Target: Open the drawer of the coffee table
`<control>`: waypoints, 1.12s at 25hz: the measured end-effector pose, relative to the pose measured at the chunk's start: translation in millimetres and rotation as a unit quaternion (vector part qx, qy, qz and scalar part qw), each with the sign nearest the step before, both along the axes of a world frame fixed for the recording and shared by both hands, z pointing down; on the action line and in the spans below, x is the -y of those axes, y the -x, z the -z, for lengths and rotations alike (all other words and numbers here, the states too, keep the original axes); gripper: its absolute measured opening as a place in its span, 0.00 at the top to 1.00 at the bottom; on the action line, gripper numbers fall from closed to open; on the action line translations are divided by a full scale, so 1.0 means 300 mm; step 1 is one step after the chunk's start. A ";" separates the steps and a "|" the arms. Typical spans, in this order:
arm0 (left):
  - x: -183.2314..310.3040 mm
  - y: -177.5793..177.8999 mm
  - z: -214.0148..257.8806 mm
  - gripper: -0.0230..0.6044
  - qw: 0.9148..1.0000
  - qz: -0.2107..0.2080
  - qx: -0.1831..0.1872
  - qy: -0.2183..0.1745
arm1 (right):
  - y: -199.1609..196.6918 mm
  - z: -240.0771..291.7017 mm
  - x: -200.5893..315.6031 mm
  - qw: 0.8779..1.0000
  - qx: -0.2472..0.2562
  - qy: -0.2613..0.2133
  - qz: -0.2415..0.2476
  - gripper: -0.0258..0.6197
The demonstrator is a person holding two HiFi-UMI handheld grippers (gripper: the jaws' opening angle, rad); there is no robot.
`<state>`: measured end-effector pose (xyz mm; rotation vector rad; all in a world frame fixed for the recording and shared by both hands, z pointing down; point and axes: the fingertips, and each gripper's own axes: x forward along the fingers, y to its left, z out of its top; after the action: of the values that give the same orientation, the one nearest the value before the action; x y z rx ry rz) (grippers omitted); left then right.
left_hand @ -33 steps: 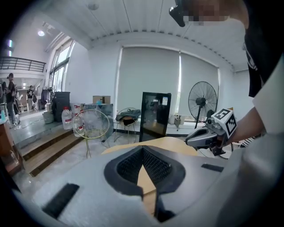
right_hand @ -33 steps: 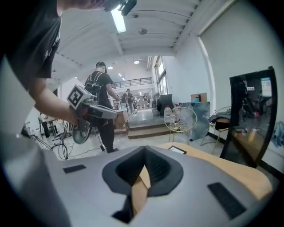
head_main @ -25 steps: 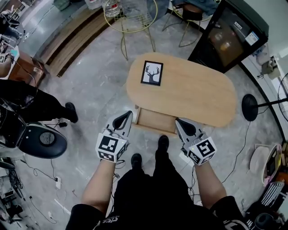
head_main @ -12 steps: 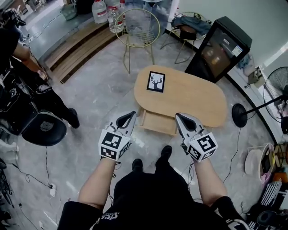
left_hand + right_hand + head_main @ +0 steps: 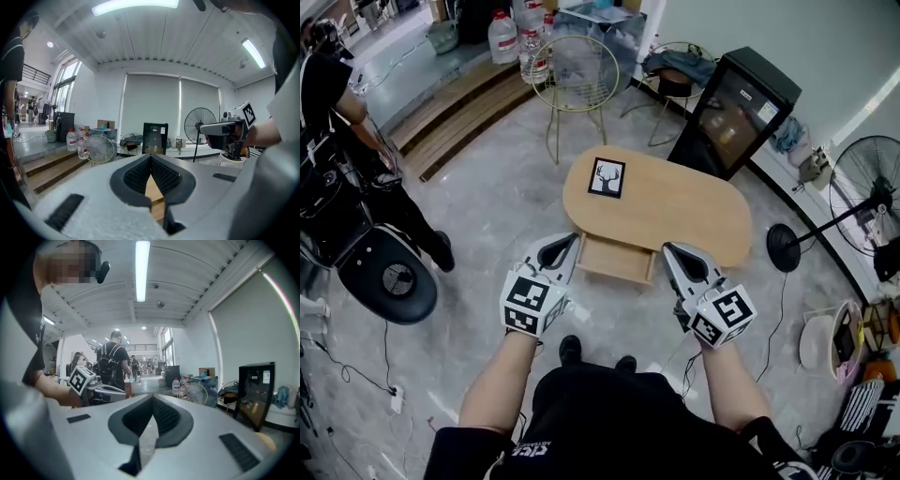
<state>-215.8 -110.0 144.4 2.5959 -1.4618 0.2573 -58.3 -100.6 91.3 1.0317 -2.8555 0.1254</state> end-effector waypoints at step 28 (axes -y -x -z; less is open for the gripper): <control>-0.138 -0.528 0.162 0.96 0.999 -0.004 0.020 -0.044 | -0.676 0.111 -0.180 0.995 0.066 -0.038 -0.066 0.96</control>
<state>-57.4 -68.7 95.7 2.6822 -1.5085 0.2523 144.6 -46.5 58.0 1.2747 -2.9275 0.0990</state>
